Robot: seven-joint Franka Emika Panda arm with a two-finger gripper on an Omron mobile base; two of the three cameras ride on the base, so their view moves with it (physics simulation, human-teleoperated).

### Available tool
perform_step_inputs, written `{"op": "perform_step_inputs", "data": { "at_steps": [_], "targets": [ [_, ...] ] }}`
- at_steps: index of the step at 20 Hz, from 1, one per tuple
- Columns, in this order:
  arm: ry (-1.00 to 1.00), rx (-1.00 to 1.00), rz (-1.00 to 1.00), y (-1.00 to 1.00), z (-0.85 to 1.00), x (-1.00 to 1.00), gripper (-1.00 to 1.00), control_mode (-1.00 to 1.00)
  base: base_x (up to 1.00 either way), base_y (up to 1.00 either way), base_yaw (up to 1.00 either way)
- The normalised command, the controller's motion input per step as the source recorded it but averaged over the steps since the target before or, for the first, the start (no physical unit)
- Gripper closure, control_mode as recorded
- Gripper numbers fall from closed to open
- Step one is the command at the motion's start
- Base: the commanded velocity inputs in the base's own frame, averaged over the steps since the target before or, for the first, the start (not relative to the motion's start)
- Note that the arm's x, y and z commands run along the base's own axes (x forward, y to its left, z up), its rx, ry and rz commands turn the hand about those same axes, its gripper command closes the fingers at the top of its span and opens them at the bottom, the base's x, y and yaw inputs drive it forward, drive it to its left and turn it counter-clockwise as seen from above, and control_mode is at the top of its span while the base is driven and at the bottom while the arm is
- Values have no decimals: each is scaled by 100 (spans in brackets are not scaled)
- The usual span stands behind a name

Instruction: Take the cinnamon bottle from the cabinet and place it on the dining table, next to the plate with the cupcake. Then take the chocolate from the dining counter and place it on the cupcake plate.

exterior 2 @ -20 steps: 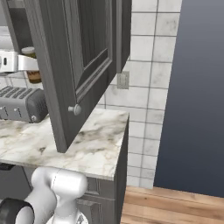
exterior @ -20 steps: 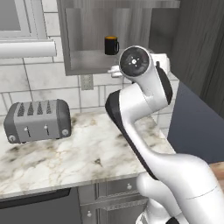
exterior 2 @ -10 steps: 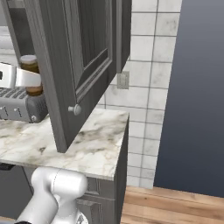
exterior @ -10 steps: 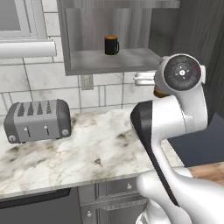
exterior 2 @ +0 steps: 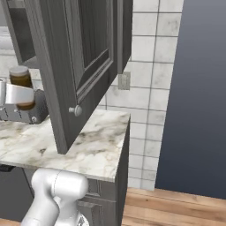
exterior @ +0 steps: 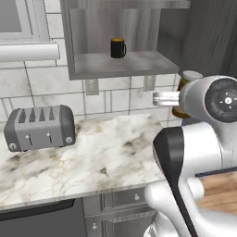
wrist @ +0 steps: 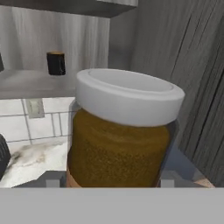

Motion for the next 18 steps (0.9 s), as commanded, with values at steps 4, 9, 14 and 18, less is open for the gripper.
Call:
{"op": "perform_step_inputs", "data": {
  "at_steps": [4,9,14,18],
  "targets": [
    [1,7,27,-6,-25,-33,100,-100,0,0,0],
    [7,1,21,1,-24,-7,100,-100,0,0,0],
    [0,0,0,0,0,0,100,100,-55,14,10],
    [0,0,0,0,0,0,100,100,-82,5,30]
  ]
}}
